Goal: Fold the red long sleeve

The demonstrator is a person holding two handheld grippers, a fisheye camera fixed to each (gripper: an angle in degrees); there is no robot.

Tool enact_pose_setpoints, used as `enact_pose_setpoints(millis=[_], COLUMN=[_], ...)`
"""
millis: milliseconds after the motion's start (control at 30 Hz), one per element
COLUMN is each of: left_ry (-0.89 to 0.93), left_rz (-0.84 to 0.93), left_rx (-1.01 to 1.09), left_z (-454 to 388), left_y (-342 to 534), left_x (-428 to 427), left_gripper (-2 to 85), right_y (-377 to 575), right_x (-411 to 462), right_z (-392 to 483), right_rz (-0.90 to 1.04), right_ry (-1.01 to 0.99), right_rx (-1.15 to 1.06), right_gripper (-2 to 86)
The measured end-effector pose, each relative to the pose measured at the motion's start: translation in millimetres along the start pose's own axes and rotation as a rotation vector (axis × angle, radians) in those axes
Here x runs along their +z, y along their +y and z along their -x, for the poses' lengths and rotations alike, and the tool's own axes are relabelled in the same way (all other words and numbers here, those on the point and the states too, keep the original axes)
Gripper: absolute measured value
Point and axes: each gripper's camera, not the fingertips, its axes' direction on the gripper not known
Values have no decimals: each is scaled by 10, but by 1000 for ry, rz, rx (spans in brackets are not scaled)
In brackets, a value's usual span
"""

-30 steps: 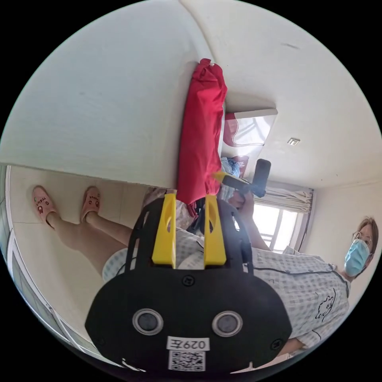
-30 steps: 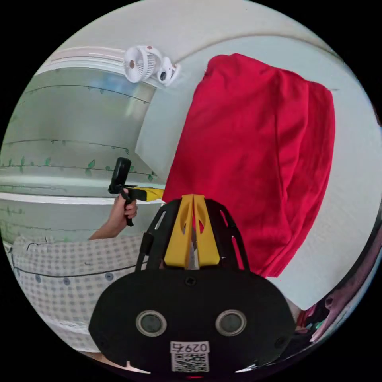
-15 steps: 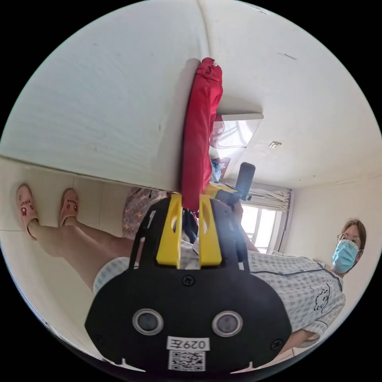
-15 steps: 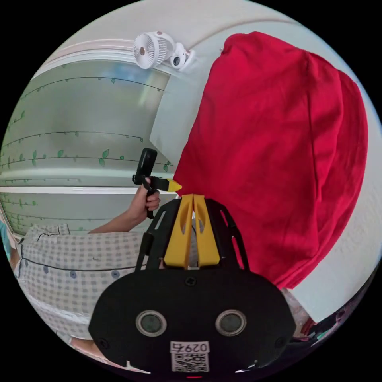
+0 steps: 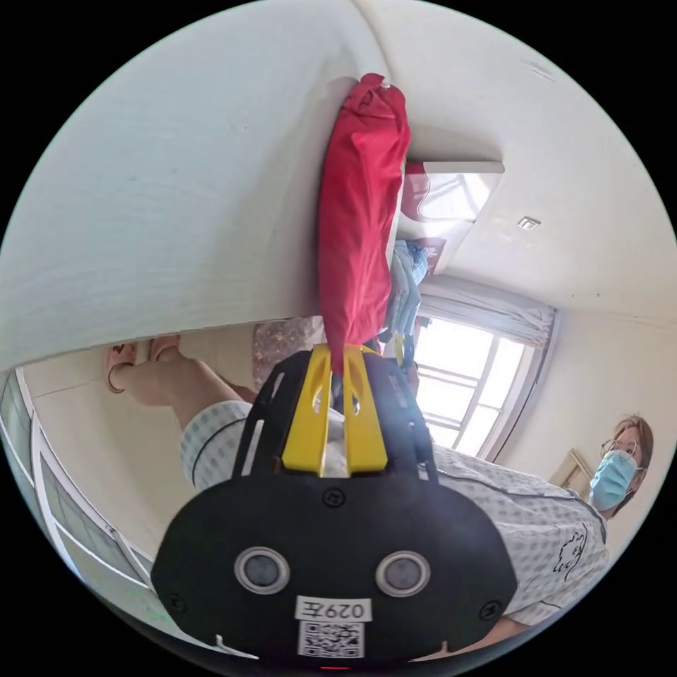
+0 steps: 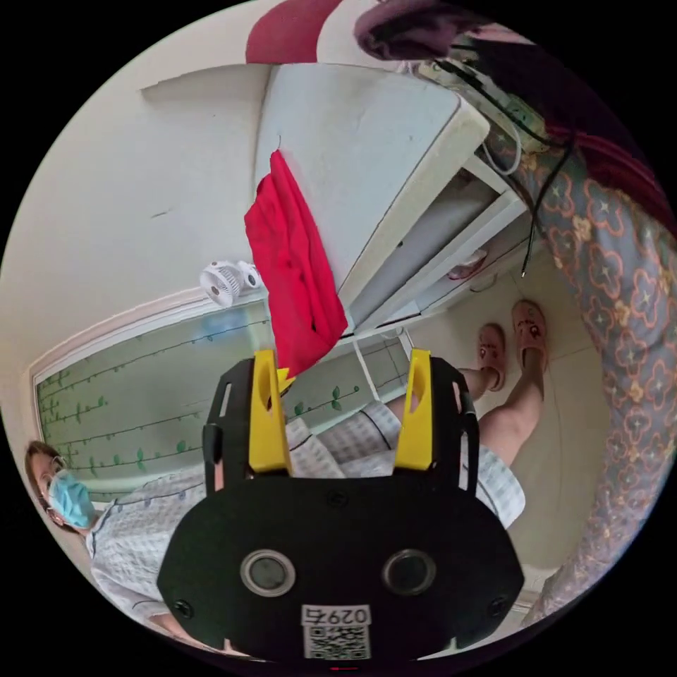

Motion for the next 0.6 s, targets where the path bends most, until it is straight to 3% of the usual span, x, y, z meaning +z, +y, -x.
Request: enact_pose_setpoints(millis=[100,167,233,333,467,600], left_ry=[-40,-88,-142,-247,-220,-239], left_rz=[101,168,209,246,254,246], left_rx=[31,67,96,179,356,513], left_z=[-193,-382,-552,-966,-1824,-2626], left_y=[-92,-143,-152,-47,145,11], left_x=[117,205,243,204,137,431], left_gripper=[-5,-6,-7,-7,-8,-8], right_y=[81,236,427,885,1481,1596], right_x=[-160,-378,-589,-1033,-1975,-2947], right_z=[-74,-37,-5,185,652,1158], right_rz=[-38,-77,-92,-57,-44,7], right_ry=[17,-73,-60,-73,-238,-152], right_rx=[31,-34,-14,-72,-268,-452], right_gripper=[217,67,17,3,-2,-4])
